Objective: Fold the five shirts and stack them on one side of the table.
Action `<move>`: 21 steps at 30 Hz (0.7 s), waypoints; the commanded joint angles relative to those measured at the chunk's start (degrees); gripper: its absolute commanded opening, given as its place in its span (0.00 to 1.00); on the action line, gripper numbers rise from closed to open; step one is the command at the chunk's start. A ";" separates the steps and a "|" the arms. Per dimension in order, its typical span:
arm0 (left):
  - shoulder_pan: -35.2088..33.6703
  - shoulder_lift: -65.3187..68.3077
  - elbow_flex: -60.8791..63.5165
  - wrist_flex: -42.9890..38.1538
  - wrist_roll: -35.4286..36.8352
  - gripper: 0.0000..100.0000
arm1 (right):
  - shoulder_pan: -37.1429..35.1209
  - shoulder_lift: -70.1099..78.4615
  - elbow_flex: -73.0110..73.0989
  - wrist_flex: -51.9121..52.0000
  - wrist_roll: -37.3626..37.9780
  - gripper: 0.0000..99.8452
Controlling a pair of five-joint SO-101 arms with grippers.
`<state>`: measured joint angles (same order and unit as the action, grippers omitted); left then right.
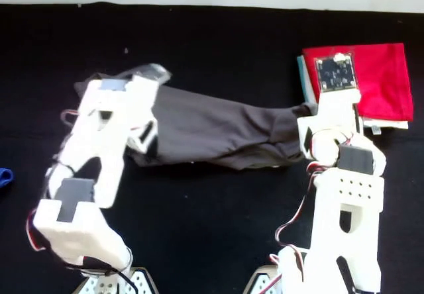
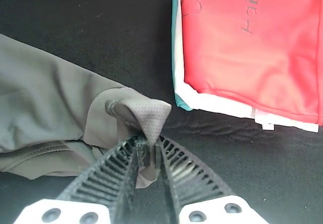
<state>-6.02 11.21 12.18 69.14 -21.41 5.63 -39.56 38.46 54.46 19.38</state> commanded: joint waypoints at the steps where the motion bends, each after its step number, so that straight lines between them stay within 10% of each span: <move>1: -3.82 3.21 -6.55 -4.40 -0.26 0.18 | 1.19 -1.36 1.19 -0.75 0.44 0.01; 21: -4.79 52.70 -86.55 14.68 3.08 0.18 | 0.13 -0.75 11.91 -13.49 -4.31 0.01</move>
<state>-9.89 60.44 -63.69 82.95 -18.95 6.24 -39.56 50.59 43.82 17.27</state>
